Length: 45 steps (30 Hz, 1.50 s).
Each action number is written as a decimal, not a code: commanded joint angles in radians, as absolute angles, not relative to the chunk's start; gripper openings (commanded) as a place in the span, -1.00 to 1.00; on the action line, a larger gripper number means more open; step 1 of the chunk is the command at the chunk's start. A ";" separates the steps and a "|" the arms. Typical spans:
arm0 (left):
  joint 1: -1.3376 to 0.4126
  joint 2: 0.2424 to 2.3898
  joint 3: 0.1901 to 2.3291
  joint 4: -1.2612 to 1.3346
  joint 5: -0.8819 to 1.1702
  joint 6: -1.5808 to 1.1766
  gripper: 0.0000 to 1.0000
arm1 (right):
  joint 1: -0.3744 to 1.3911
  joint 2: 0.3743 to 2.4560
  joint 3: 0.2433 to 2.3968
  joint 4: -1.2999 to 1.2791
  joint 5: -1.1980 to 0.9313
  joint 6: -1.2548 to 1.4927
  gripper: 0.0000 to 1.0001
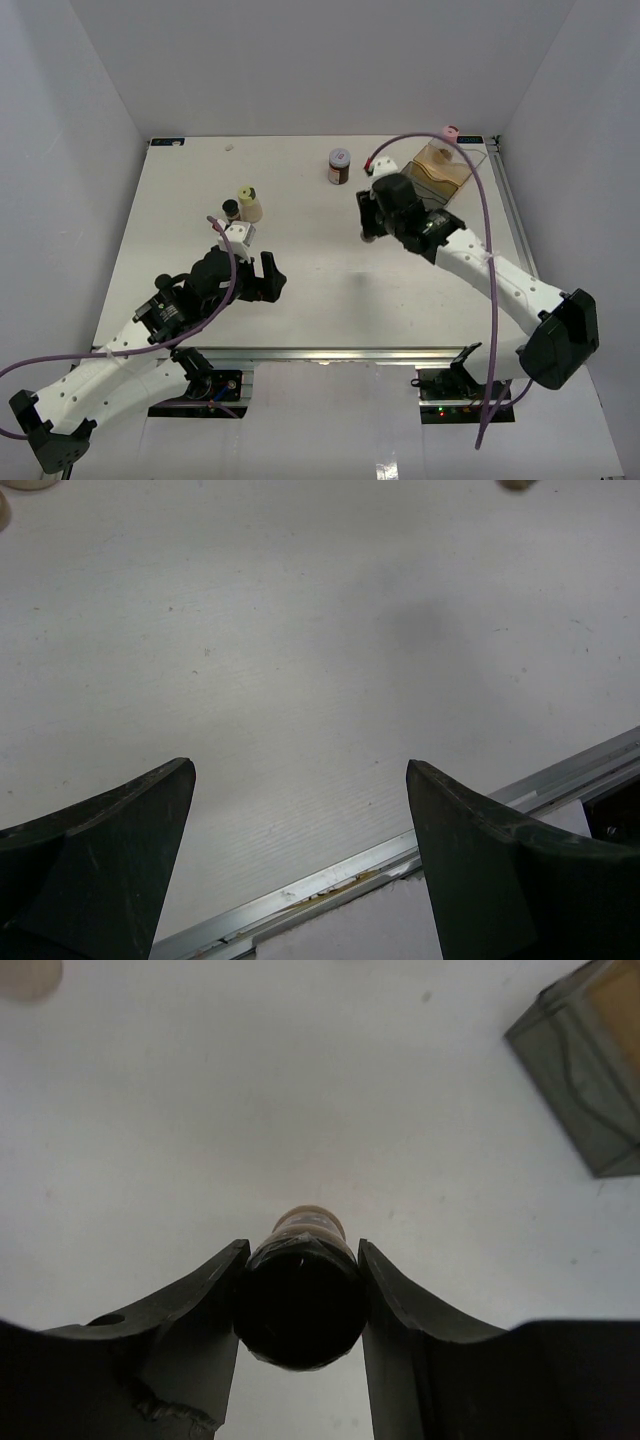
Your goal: Organize the condiment bottles
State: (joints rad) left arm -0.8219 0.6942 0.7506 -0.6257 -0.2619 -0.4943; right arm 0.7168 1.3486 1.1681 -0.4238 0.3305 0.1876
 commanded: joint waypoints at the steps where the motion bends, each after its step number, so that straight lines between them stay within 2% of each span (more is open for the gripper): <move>1: -0.824 0.664 0.746 -0.609 -0.237 -0.490 0.96 | 0.474 1.494 1.449 -0.462 0.329 0.125 -0.85; 5: -0.824 0.652 0.743 -0.597 -0.224 -0.480 0.96 | 0.331 1.647 1.671 -0.455 0.324 0.107 -0.85; 16: -0.824 0.665 0.745 -0.607 -0.223 -0.485 0.96 | 0.132 1.981 1.973 -0.397 0.295 0.124 -0.85; 27: -0.824 0.679 0.744 -0.612 -0.248 -0.491 0.96 | 0.049 2.181 2.090 -0.311 0.234 0.104 -0.85; 45: -0.824 0.668 0.746 -0.620 -0.269 -0.499 0.96 | 0.061 2.288 2.094 -0.186 0.192 0.135 -0.85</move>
